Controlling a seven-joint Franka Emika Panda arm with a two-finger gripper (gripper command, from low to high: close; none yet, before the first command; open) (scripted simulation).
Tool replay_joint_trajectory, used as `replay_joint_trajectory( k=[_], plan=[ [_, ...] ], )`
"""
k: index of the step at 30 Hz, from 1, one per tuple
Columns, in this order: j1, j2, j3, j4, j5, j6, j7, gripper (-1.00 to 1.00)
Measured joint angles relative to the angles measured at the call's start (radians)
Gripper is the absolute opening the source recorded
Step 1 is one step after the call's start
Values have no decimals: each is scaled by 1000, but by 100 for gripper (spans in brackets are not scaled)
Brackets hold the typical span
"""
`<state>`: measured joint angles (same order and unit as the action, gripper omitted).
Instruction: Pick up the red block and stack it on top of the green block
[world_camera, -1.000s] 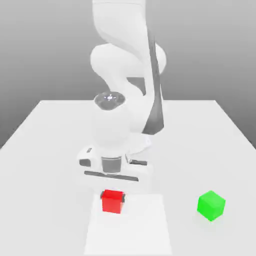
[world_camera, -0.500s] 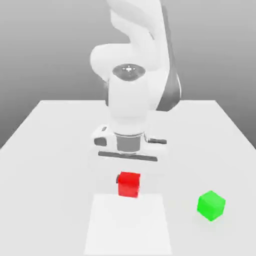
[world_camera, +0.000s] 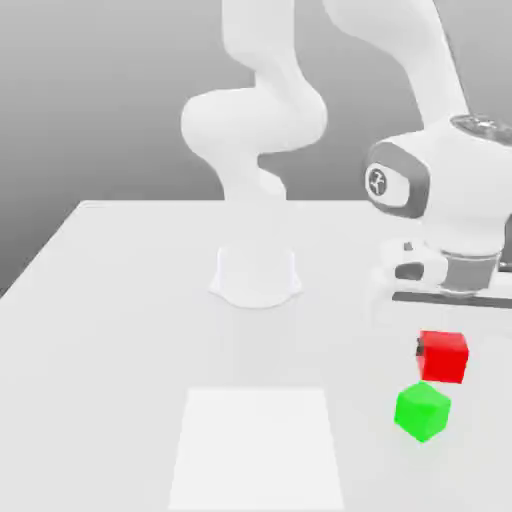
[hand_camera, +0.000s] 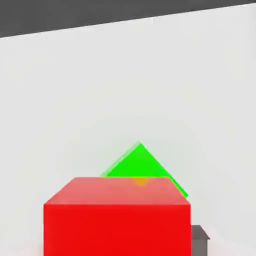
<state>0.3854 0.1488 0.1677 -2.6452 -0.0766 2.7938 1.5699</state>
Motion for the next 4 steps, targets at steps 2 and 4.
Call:
replay_joint_trajectory(
  k=[2, 4],
  plan=[
    [6, 26, -9, 1, -12, 24, 9, 100],
    [6, 26, -9, 1, -12, 24, 9, 100]
  ],
)
